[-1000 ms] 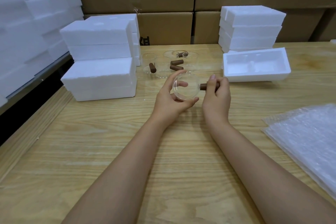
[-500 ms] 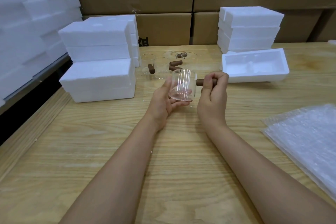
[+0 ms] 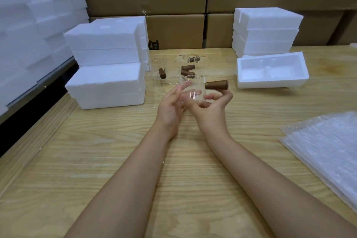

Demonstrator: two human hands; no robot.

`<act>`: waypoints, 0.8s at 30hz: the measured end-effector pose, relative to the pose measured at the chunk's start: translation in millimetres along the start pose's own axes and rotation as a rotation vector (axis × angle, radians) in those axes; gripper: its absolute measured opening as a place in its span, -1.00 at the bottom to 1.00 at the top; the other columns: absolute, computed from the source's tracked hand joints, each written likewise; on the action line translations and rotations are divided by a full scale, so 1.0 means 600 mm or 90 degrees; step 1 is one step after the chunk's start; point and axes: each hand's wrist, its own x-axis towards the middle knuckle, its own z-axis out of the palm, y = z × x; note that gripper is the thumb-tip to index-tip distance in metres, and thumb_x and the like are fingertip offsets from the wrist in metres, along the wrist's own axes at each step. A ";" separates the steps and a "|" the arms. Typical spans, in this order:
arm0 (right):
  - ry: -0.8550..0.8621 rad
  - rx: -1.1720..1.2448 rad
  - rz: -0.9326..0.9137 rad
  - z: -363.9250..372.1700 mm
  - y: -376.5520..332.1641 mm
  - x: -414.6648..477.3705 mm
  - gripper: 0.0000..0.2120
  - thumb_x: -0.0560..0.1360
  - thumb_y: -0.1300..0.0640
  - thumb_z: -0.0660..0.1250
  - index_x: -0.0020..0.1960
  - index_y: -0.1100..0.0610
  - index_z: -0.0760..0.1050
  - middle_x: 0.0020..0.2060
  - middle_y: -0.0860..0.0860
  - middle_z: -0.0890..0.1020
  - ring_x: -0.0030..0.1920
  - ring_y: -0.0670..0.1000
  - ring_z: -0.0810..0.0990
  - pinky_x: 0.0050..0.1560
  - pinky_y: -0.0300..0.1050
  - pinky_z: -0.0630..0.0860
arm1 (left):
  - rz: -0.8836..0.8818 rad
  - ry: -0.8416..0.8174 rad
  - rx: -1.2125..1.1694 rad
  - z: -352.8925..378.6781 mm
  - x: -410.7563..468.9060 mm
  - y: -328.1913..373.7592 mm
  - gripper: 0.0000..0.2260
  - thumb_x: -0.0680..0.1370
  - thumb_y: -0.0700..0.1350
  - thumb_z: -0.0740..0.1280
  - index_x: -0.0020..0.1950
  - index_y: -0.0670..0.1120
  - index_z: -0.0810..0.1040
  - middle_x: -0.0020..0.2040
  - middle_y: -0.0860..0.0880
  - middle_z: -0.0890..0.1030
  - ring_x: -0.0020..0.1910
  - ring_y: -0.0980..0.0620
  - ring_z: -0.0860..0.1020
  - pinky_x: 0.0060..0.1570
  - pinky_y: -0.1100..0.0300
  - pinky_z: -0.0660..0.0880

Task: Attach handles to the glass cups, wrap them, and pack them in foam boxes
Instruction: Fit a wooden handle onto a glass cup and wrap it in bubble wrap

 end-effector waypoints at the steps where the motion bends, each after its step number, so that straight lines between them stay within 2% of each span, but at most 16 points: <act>1: -0.007 -0.004 0.010 0.002 0.003 0.000 -0.33 0.29 0.10 0.57 0.13 0.08 0.14 -0.06 -0.07 0.36 -0.21 -0.12 0.53 -0.23 -0.42 0.47 | -0.002 -0.002 -0.001 0.001 -0.001 0.000 -0.52 0.49 0.04 0.17 0.31 -0.22 0.43 0.02 -0.23 0.61 -0.03 -0.22 0.58 0.25 -0.13 0.40; 3: -0.008 0.013 0.018 0.002 0.004 0.002 -0.41 0.29 0.13 0.57 0.09 0.09 0.21 -0.12 -0.09 0.41 -0.24 -0.20 0.56 -0.21 -0.39 0.49 | 0.003 -0.001 0.009 0.002 -0.001 0.000 -0.53 0.54 0.01 0.15 0.35 -0.24 0.40 0.11 -0.29 0.56 0.06 -0.24 0.55 0.31 -0.17 0.35; 5: -0.010 0.064 0.026 -0.002 0.002 0.004 -0.49 0.31 0.16 0.55 0.05 0.03 0.28 -0.11 -0.08 0.44 -0.22 -0.21 0.56 -0.16 -0.34 0.50 | 0.010 -0.006 0.033 0.003 -0.001 0.002 -0.54 0.52 0.04 0.17 0.33 -0.18 0.42 0.15 -0.29 0.56 0.12 -0.23 0.54 0.36 -0.19 0.32; 8: -0.020 0.173 0.069 -0.007 -0.006 0.006 -0.61 0.38 0.16 0.49 0.03 0.00 0.32 -0.03 -0.04 0.50 -0.12 -0.12 0.60 -0.07 -0.24 0.52 | 0.021 -0.020 0.054 0.003 -0.001 0.005 -0.55 0.51 0.13 0.14 0.33 -0.02 0.41 0.10 -0.16 0.63 0.17 -0.18 0.58 0.34 -0.10 0.35; 12: -0.037 0.311 0.157 -0.011 -0.014 0.008 -0.68 0.42 0.12 0.42 0.09 0.11 0.36 0.12 0.19 0.55 -0.03 0.03 0.59 0.11 -0.06 0.55 | 0.034 -0.035 0.064 0.001 0.000 0.006 -0.62 0.61 0.08 0.08 0.42 0.07 0.32 0.21 -0.20 0.60 0.21 -0.15 0.55 0.29 -0.07 0.38; 16: -0.090 0.353 0.186 -0.011 -0.023 0.002 -0.62 0.33 0.00 0.41 0.05 0.12 0.38 0.11 0.20 0.50 -0.02 0.09 0.58 0.24 0.09 0.49 | 0.038 -0.057 0.065 0.002 0.001 0.009 -0.54 0.55 0.04 0.28 0.44 0.07 0.31 0.28 -0.19 0.56 0.31 -0.18 0.50 0.37 -0.13 0.31; 20: -0.106 0.325 0.188 -0.010 -0.021 0.002 -0.73 0.44 0.05 0.37 0.06 0.12 0.40 0.17 0.24 0.53 -0.03 0.06 0.61 0.19 0.02 0.53 | 0.041 -0.072 0.044 -0.006 0.005 0.008 -0.40 0.49 -0.02 0.36 0.50 0.04 0.26 0.31 -0.14 0.55 0.36 -0.12 0.45 0.45 -0.13 0.24; 24: -0.051 0.227 0.133 -0.007 -0.023 0.000 -0.50 0.27 -0.11 0.40 0.11 0.12 0.44 0.04 0.10 0.56 -0.09 -0.04 0.62 0.01 -0.11 0.58 | 0.054 -0.057 0.002 -0.008 0.006 0.005 -0.41 0.44 -0.06 0.33 0.48 0.01 0.32 0.25 -0.10 0.59 0.22 -0.11 0.53 0.33 0.00 0.36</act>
